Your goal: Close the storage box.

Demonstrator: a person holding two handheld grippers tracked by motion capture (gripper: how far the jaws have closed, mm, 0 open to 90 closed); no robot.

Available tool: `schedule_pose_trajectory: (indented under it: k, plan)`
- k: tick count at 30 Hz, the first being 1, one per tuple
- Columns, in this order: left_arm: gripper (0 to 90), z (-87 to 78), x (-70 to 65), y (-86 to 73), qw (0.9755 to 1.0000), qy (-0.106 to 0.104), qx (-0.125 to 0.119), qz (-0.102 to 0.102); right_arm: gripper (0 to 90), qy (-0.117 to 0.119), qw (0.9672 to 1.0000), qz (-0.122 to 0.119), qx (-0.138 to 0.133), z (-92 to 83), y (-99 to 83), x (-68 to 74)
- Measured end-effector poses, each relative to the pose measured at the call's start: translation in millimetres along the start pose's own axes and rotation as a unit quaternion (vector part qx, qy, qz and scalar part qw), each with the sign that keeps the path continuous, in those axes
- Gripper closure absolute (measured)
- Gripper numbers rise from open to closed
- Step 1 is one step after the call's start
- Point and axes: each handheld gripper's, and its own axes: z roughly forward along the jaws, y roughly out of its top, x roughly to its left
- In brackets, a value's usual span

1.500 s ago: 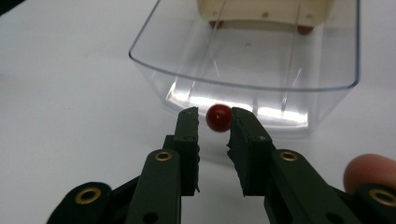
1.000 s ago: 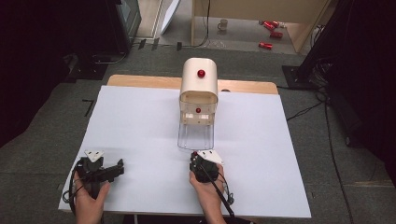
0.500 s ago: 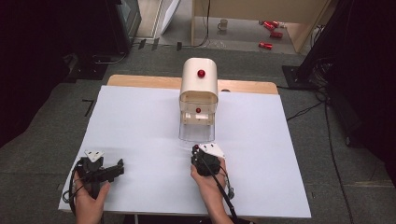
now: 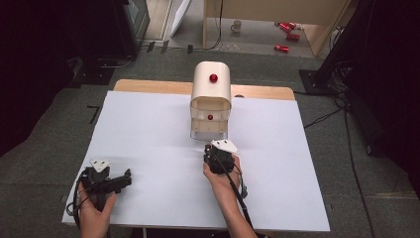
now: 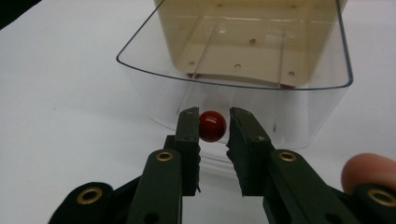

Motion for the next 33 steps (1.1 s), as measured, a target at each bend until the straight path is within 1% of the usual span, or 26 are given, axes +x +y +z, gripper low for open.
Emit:
schedule_pose_trajectory:
  k: [5, 7, 13, 20, 24, 26, 33]
  plan:
    - [0.0, 0.0, 0.0, 0.0, 1.0, 0.0, 0.0, 0.0, 75.0, -0.003, 1.0, 0.0, 0.0, 4.3, 6.8, -2.2]
    - [0.0, 0.0, 0.0, 0.0, 1.0, 0.0, 0.0, 0.0, 75.1, -0.005, 1.0, -0.004, 0.002, 7.0, 9.8, -3.1]
    - [0.0, 0.0, 0.0, 0.0, 1.0, 0.0, 0.0, 0.0, 75.1, -0.016, 0.9999, -0.006, 0.001, 18.0, 21.8, -9.8]
    - [0.0, 0.0, 0.0, 0.0, 1.0, 0.0, 0.0, 0.0, 75.0, -0.022, 0.9997, -0.012, 0.0, 29.8, 28.8, -15.0]
    - [0.0, 0.0, 0.0, 0.0, 1.0, 0.0, 0.0, 0.0, 74.2, -0.019, 0.9998, -0.011, -0.004, 33.0, 30.8, -17.4]
    - [0.0, 0.0, 0.0, 0.0, 1.0, 0.0, 0.0, 0.0, 72.2, -0.016, 0.9998, -0.005, -0.009, 36.3, 31.4, -20.4]
    - [0.0, 0.0, 0.1, 0.0, 1.0, 0.0, 0.0, 0.0, 69.9, -0.012, 0.9998, -0.013, -0.011, 40.8, 33.6, -25.3]
